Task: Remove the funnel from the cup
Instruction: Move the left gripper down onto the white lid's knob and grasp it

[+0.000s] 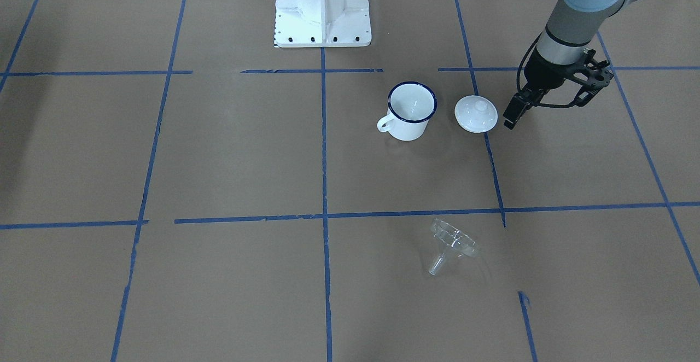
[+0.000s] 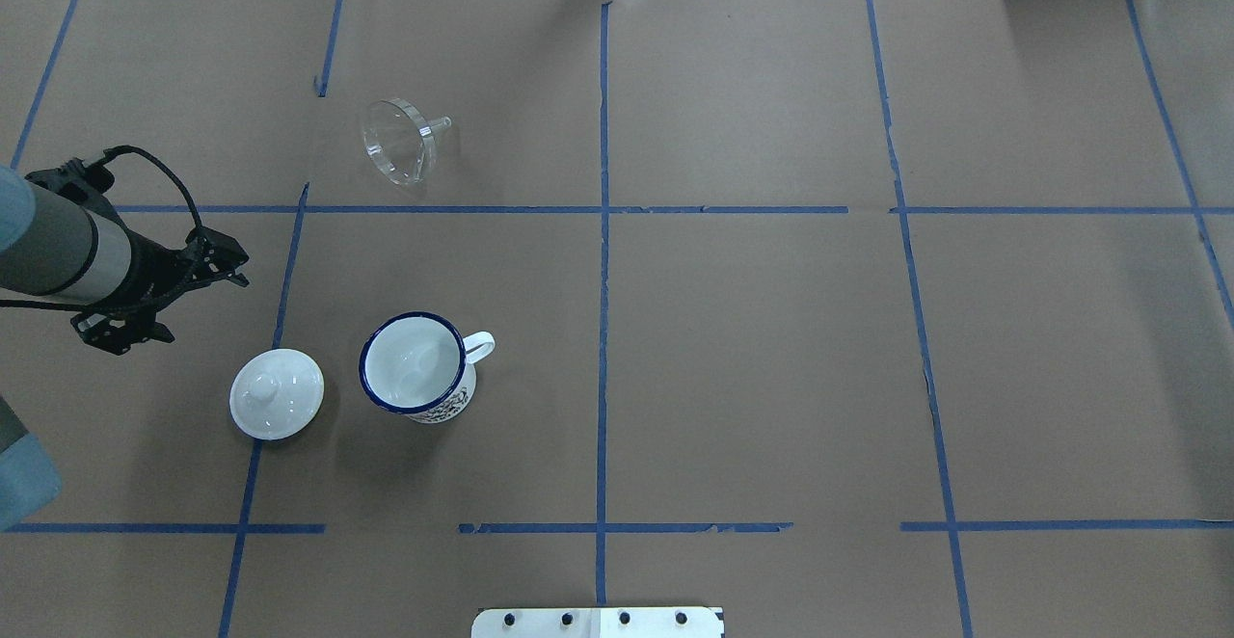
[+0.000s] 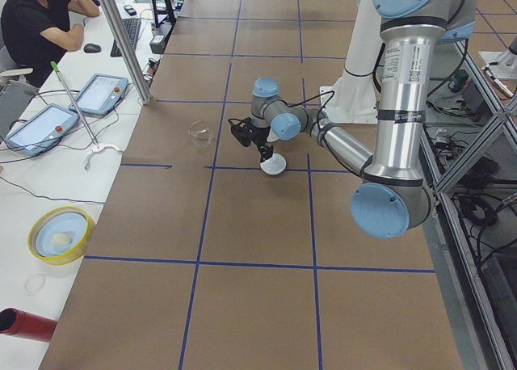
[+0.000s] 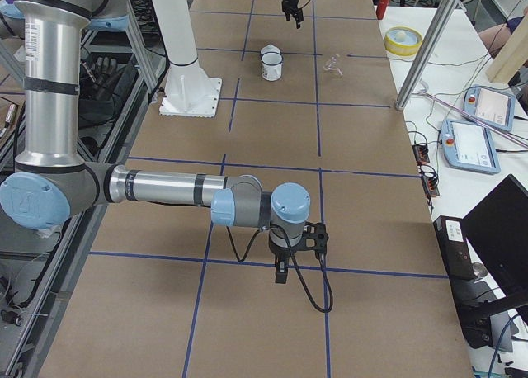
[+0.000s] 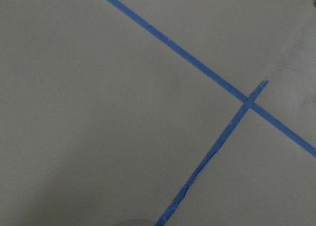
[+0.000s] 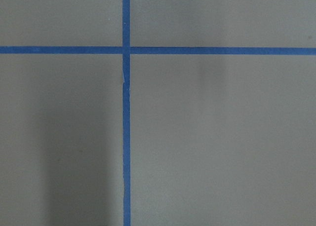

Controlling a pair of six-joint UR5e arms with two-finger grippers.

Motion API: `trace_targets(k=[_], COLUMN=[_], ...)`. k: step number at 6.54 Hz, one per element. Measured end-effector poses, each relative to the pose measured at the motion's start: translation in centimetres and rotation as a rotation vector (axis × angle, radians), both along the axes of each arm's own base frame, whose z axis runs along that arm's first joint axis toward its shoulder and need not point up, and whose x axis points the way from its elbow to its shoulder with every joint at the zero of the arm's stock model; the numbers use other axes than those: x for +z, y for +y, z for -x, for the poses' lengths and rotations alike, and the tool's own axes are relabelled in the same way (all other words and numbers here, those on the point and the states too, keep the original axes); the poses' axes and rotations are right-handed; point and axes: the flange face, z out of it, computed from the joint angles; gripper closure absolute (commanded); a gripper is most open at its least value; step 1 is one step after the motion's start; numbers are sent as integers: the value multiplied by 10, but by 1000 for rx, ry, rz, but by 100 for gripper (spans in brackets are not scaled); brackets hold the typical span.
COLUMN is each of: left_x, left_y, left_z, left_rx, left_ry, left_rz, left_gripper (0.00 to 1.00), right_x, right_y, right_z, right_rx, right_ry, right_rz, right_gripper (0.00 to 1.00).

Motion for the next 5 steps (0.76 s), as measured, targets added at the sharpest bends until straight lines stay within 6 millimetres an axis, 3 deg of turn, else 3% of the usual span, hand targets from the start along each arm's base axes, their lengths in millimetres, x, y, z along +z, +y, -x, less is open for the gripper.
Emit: trace_targets(k=[2,5], left_x=[15,17], left_y=[18,37], left_z=[-33,-56], left_rx=[14,43], left_ry=[9,13], left_rz=[50,74], left_gripper=[4,23], right_x=[0,0], right_y=[0,0], right_z=[0,0], right_rx=[0,0], right_ry=[0,0], right_rz=[0,0], right_gripper=[0,0])
